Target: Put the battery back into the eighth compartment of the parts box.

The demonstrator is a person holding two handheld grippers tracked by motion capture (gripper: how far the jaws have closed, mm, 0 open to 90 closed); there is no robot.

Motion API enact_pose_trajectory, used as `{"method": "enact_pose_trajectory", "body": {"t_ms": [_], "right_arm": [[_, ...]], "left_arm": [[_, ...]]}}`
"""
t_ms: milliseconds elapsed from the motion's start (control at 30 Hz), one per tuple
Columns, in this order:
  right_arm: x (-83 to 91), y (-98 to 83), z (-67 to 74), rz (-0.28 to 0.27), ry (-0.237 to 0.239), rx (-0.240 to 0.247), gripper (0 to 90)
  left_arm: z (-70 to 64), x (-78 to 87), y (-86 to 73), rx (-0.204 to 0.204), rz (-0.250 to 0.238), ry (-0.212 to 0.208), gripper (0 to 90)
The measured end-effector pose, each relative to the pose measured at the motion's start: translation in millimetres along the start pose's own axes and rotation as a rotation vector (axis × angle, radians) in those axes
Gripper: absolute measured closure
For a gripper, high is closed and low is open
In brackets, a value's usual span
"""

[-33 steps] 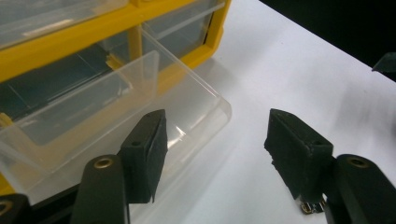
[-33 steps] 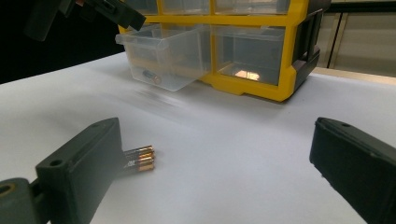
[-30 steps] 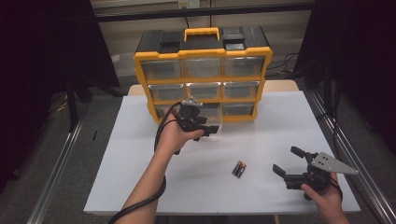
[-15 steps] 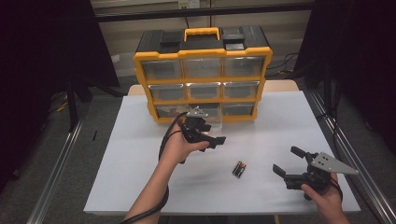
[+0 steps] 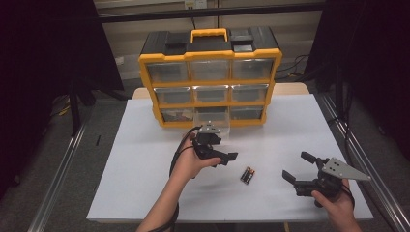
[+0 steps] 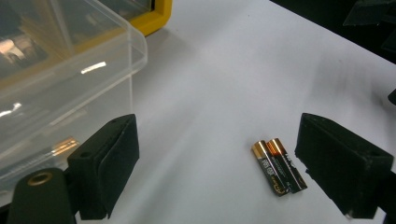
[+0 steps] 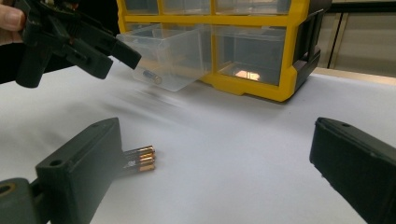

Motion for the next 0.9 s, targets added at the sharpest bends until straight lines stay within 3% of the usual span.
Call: {"method": "enact_pose_trajectory", "body": {"t_ms": [533,800,900], "right_arm": [[0.3,0.0,0.7,0.002,0.006,0.004,2.1],[0.3,-0.1,0.5,0.004,0.006,0.004,2.1],[0.0,-0.1,0.6,0.003,0.005,0.008,2.1]], "left_arm": [[-14.3,-23.0,-18.7,-0.009,0.013,-0.021,13.7],[-22.2,-29.6,-24.6,-0.015,0.035,-0.001,14.4],[-24.0,-33.1,-26.0,-0.004,0.026,-0.016,14.5]]}}
Point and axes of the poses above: each handheld gripper's, and its own axes: x roughly backward along the jaws, y roughly out of its top, z roughly to its left, the point moved 1 cm from there along -x, roughly forward along the jaws, and after that the axes turned 5 degrees about -y, right-handed, at the moved point
